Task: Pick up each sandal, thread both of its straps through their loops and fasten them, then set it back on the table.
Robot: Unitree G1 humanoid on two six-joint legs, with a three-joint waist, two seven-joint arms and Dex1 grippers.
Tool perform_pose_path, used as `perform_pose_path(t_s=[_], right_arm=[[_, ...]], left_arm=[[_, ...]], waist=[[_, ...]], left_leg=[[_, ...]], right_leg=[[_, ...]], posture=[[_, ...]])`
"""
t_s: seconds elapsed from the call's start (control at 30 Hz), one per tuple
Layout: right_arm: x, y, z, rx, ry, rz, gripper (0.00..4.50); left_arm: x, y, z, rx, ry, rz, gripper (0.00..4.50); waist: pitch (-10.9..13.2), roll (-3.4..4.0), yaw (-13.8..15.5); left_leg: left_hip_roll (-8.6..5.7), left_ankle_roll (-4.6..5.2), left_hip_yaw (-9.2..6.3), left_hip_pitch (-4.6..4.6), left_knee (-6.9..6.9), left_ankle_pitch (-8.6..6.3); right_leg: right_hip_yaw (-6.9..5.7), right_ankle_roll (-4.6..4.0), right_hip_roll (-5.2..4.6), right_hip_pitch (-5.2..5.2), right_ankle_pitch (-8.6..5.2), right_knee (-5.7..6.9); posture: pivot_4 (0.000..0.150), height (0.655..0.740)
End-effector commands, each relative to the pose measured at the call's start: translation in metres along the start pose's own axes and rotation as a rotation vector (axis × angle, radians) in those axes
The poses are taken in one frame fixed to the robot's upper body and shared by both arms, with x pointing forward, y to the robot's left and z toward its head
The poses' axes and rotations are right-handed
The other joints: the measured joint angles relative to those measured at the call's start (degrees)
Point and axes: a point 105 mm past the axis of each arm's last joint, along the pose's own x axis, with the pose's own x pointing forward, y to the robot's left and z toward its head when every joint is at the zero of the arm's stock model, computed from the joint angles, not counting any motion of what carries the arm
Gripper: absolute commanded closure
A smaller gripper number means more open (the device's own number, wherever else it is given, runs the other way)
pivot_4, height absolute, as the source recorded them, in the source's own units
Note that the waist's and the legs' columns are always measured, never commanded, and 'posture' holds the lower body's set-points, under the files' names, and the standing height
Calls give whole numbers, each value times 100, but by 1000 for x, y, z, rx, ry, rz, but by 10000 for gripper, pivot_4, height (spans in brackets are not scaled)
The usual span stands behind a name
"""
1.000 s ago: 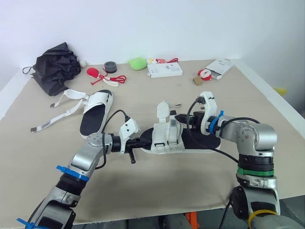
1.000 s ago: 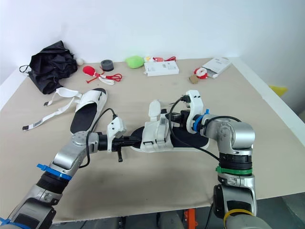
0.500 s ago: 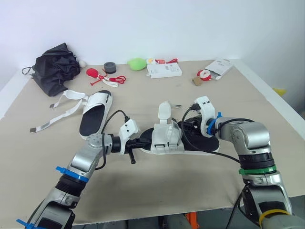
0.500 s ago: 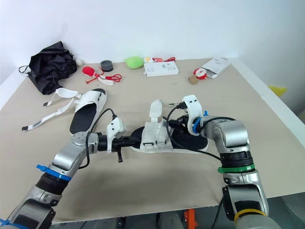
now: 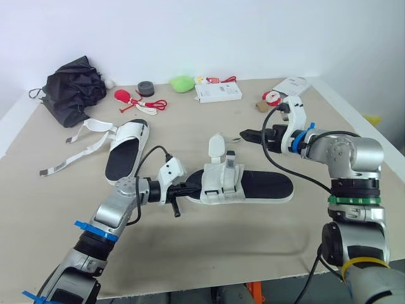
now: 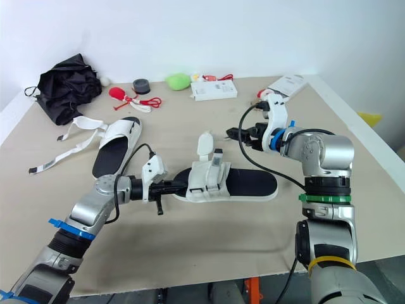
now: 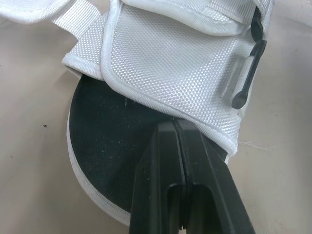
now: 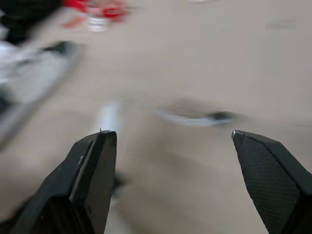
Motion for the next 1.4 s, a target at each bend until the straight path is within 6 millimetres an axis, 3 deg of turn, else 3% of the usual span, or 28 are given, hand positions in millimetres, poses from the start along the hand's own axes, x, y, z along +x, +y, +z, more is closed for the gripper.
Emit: perform_pose_path(t_s=[0.03,0.13,0.37,0.47,0.53,0.67,0.73,0.93,1.17,1.4], right_arm=[[-2,40,-23,-104,62,167,4283],[4,45,-49,-141,147,174,4283],[12,34,-73,-354,281,95,4283],[13,30,-65,-375,266,85,4283],[10,32,-44,-305,192,113,4283],[-3,29,23,-116,-50,178,4283],[-5,30,36,-50,-89,210,4283],[13,28,21,31,42,251,4283],[33,21,-1,4,159,242,4283],[58,28,-2,16,159,282,4283]], left_arm=[[0,-1,-26,-63,86,22,45000],[0,-1,-26,-65,86,24,45000],[-1,-1,-27,-67,87,28,45000],[-2,-1,-27,-67,87,31,45000],[-2,-1,-27,-66,88,32,45000],[-1,0,-27,-64,88,29,45000],[-1,0,-27,-63,88,28,45000],[0,1,-27,-58,92,21,45000],[-2,2,-25,-53,90,26,45000],[-4,2,-26,-57,92,36,45000]], waist=[[-2,-4,12],[-1,-4,12],[1,-2,11],[0,-3,12],[1,-4,10],[4,-5,9],[6,-1,7],[0,-10,31],[2,-7,29],[2,-7,-1]], left_leg=[[0,0,-5,3,-3,0],[0,0,-3,7,-10,0],[-1,0,0,7,-11,0],[-1,0,0,7,-11,0],[-1,0,0,7,-11,0],[0,0,0,6,-8,1],[-1,0,3,6,-9,2],[0,1,2,10,-28,2],[-2,2,3,9,-28,3],[-1,3,2,12,-29,3]], right_leg=[[-3,-2,1,4,-3,0],[-1,-7,1,4,-11,-1],[2,-8,1,-1,-11,-1],[1,-8,1,-1,-13,-1],[1,-8,1,-1,-13,-1],[1,-7,2,-2,-7,-1],[4,-8,2,-3,-6,-1],[2,-21,3,-4,-14,-2],[3,-11,2,-5,-9,-1],[3,4,6,-5,2,0]], posture=[[1500,7400],[1500,7400],[1500,7400],[1500,7400],[1500,7400],[1500,7400],[1500,7400],[1500,7400],[1500,7400],[1500,7400]])
